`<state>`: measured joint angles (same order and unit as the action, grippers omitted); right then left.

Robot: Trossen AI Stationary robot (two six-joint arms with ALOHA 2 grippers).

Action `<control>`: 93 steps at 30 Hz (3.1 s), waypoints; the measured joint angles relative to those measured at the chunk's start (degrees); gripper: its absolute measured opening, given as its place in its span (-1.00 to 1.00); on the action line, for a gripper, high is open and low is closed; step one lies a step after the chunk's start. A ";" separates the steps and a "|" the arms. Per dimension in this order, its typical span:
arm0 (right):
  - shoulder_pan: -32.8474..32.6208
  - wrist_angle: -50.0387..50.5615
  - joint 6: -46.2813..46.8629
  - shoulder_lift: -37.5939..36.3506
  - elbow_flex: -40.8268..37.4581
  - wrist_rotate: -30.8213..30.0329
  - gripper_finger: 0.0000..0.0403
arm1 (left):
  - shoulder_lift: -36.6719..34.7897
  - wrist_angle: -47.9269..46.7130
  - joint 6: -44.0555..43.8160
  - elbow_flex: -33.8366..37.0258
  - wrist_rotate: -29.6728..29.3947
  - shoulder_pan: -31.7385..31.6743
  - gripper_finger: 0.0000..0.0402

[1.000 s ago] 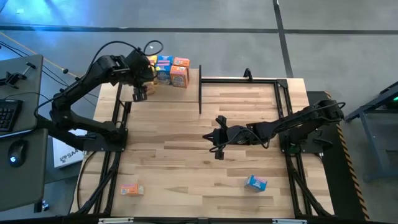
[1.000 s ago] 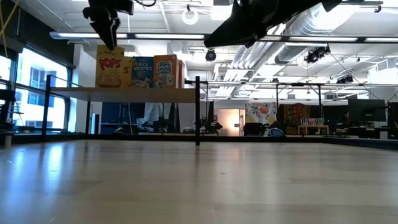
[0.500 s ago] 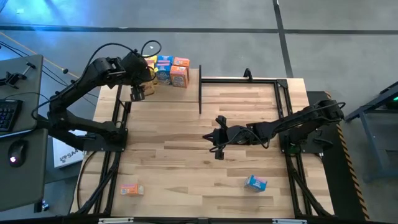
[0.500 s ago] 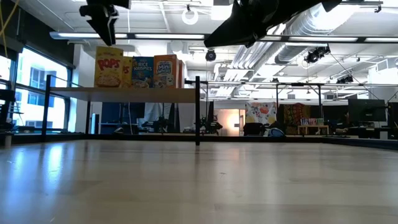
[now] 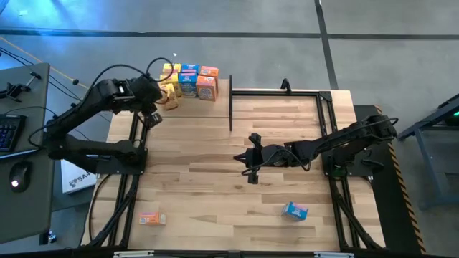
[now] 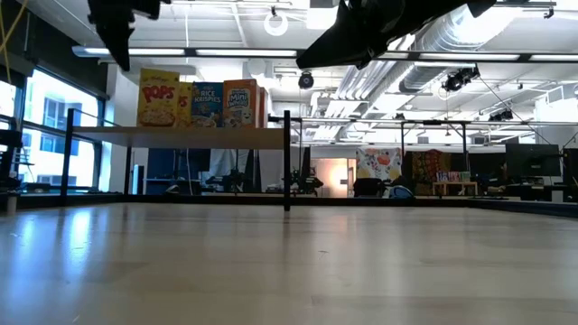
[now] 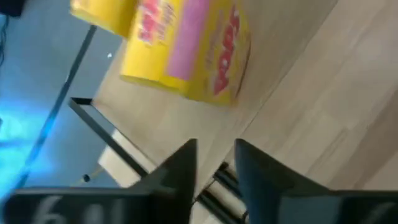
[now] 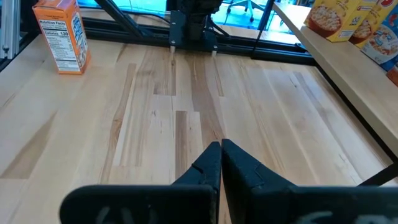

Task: Stack cereal on shelf
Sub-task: Put the yellow cereal box on the shelf aligned with other yellow cereal boxes, then put the blue cereal box on the shelf aligned with the other blue cereal boxes

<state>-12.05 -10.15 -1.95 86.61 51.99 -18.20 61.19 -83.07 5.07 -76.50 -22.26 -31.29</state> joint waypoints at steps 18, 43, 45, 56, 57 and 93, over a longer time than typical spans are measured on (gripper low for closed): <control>0.00 -0.04 -0.42 0.00 0.00 -0.01 -1.00 | -7.89 26.22 3.90 17.39 -5.31 -4.92 -0.96; 0.00 -0.04 -0.43 0.00 0.00 -0.13 -1.00 | -18.02 32.86 4.92 18.63 1.49 -8.15 -0.98; -0.15 -0.04 -0.51 0.00 0.00 -0.92 -1.00 | -21.38 34.19 2.98 19.01 5.92 -7.22 -0.99; -5.50 15.00 8.07 -3.16 0.53 -1.49 -1.00 | -37.19 59.65 -2.17 37.07 23.29 0.30 -1.00; -6.36 18.05 10.70 -4.13 0.98 -1.52 -1.00 | -37.32 60.95 -2.57 38.41 23.74 0.88 -1.00; -41.58 68.27 87.00 -2.55 12.98 8.00 0.61 | -19.54 89.21 -3.35 49.45 24.15 10.03 -1.00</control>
<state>-53.63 58.12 85.05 84.06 64.97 -10.20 41.65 6.13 1.72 -27.05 1.89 -21.26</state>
